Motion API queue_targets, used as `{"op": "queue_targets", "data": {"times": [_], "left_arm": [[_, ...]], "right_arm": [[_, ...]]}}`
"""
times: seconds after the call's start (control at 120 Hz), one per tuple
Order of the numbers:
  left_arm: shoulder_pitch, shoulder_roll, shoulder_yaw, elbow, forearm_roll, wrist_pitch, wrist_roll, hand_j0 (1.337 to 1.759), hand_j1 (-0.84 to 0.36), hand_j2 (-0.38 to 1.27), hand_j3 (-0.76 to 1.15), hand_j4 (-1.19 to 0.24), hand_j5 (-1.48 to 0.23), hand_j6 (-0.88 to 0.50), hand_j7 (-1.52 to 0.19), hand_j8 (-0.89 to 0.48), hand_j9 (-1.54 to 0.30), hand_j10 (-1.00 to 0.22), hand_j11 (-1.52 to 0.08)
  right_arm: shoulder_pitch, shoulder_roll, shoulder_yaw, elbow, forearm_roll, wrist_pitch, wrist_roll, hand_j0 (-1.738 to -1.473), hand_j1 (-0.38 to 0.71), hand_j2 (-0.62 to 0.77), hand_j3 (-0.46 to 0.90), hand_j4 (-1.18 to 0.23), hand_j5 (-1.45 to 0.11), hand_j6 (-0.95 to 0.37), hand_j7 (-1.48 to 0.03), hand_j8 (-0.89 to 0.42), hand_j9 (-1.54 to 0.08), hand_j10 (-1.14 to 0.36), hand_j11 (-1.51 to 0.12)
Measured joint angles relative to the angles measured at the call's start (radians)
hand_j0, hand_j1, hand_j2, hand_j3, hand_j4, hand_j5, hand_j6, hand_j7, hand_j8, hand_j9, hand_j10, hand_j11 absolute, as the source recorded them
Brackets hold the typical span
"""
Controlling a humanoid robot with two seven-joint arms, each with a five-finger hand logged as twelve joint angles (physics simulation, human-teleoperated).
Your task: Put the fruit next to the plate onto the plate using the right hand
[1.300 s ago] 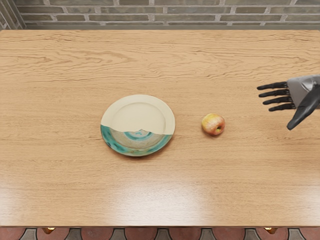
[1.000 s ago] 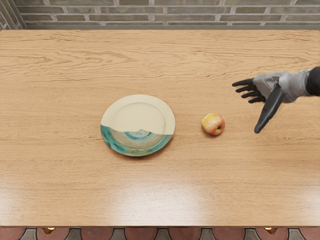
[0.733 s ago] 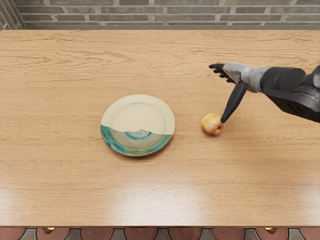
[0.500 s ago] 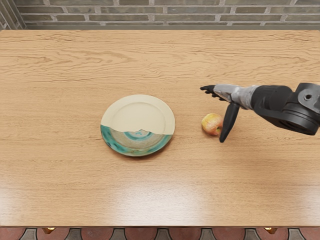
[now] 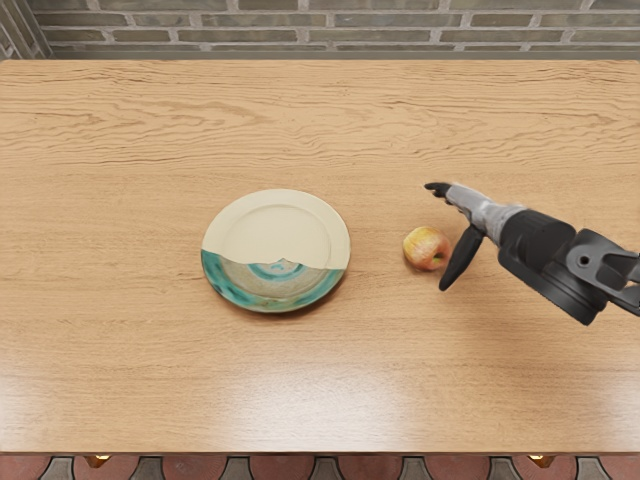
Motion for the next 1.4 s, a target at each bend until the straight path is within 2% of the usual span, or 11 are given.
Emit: {"op": "queue_targets", "data": {"times": [0.283,0.592,0.825,0.867,0.933,0.992,1.208,1.4], "left_arm": [[0.002,0.000,0.001,0.000,0.000,0.000,0.000,1.658,0.34,0.00,0.00,-0.01,-0.01,-0.01,-0.01,-0.01,-0.01,-0.01,-0.01],[0.006,0.000,0.001,0.000,0.000,0.000,0.000,1.658,0.34,0.00,0.00,-0.01,-0.01,-0.01,-0.01,-0.01,-0.01,-0.01,-0.01],[0.008,0.000,0.001,0.000,0.000,-0.001,0.000,1.658,0.34,0.00,0.00,-0.01,-0.01,-0.01,-0.01,-0.01,-0.01,-0.01,-0.01],[0.009,0.000,0.001,0.000,0.000,-0.001,0.000,1.658,0.34,0.00,0.00,-0.01,-0.01,-0.01,-0.01,-0.01,-0.01,-0.01,-0.01],[0.009,0.000,0.001,0.000,0.000,-0.001,0.000,1.658,0.34,0.00,0.00,-0.01,-0.01,-0.01,-0.01,-0.01,-0.01,-0.01,-0.01],[0.013,0.000,0.001,0.000,0.000,-0.001,0.000,1.658,0.34,0.00,0.00,-0.01,-0.01,-0.01,-0.01,-0.01,-0.01,-0.01,-0.01],[0.015,0.000,0.001,0.000,0.000,-0.001,0.000,1.658,0.34,0.00,0.00,-0.01,-0.01,-0.01,-0.01,-0.01,-0.01,-0.01,-0.01],[0.025,0.000,0.001,0.000,0.000,-0.001,0.000,1.658,0.34,0.00,0.00,-0.01,-0.01,-0.01,-0.01,-0.01,-0.01,-0.01,-0.01]], "right_arm": [[-0.022,0.044,0.007,0.000,-0.032,-0.025,0.000,-1.658,-0.07,-0.04,0.00,-0.24,-0.30,-0.24,-0.30,-0.24,-0.30,-0.24,-0.30],[-0.065,0.057,0.007,-0.006,-0.034,-0.143,0.000,-1.658,0.04,-0.06,0.00,-0.33,-0.42,-0.33,-0.42,-0.33,-0.42,-0.33,-0.42],[-0.074,0.090,0.002,-0.026,-0.033,-0.162,0.000,-1.658,0.12,-0.05,0.00,-0.40,-0.52,-0.40,-0.51,-0.37,-0.52,-0.39,-0.52],[-0.074,0.091,0.002,-0.027,-0.032,-0.160,0.000,-1.657,0.14,-0.03,0.00,-0.42,-0.55,-0.43,-0.55,-0.34,-0.55,-0.42,-0.55],[-0.075,0.092,0.004,-0.028,-0.032,-0.142,0.000,-1.656,0.17,0.00,0.00,-0.49,-0.60,-0.37,-0.61,-0.29,-0.62,-0.48,-0.62],[-0.075,0.092,0.007,-0.028,-0.032,-0.131,0.000,-1.655,0.19,0.04,0.00,-0.54,-0.63,-0.35,-0.66,-0.27,-0.66,-0.47,-0.66],[-0.073,0.084,0.042,-0.027,-0.008,-0.072,0.001,-1.656,0.20,0.23,0.00,-0.59,-0.74,-0.41,-0.75,-0.35,-0.76,-0.54,-0.76],[-0.068,0.083,0.086,-0.024,0.015,-0.014,0.001,-1.657,0.20,0.32,0.00,-0.60,-0.77,-0.45,-0.78,-0.39,-0.79,-0.57,-0.79]]}}
